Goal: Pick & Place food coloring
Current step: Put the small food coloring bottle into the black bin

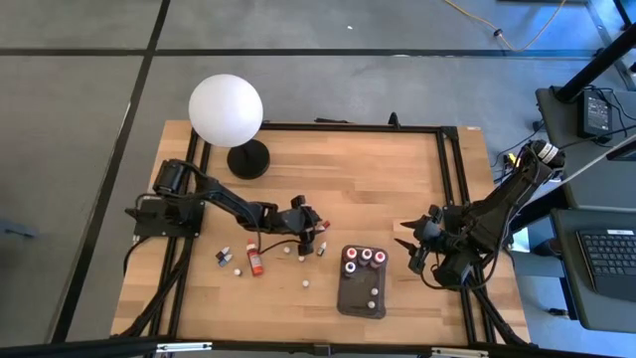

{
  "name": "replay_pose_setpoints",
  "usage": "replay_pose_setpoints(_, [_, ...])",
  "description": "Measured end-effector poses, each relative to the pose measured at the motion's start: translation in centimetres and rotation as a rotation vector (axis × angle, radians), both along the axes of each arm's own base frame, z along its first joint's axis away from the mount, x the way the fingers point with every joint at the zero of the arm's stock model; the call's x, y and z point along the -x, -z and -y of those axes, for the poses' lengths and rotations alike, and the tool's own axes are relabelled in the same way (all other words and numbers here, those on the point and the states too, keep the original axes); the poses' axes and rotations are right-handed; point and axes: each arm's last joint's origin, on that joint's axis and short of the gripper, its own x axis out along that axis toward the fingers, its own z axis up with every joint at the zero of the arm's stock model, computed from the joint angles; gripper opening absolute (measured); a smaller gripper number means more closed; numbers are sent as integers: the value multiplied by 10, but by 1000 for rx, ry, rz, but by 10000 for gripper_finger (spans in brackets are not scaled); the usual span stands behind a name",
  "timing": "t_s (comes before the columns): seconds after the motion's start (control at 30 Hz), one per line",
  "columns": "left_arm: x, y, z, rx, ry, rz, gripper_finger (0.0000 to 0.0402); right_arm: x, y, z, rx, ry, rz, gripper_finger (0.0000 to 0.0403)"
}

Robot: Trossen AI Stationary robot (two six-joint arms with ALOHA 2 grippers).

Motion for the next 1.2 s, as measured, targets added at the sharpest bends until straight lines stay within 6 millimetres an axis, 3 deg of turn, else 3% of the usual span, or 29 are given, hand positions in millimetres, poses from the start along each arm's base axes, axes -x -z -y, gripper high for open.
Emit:
replay_pose_setpoints(0.43, [-3,21,2,19,-9,-17,148,0,0,0,1,0,-1,227])
replay_pose_setpoints(0.93, [-3,21,3,-9,-17,-15,66,0,0,0,2,0,-1,227])
replay_pose_setpoints(1.1, [-3,18,5,-52,18,-9,63,0,0,0,2,0,-1,227])
replay_pose_setpoints(1.2, [-3,6,6,-80,31,23,66,0,0,0,1,0,-1,227])
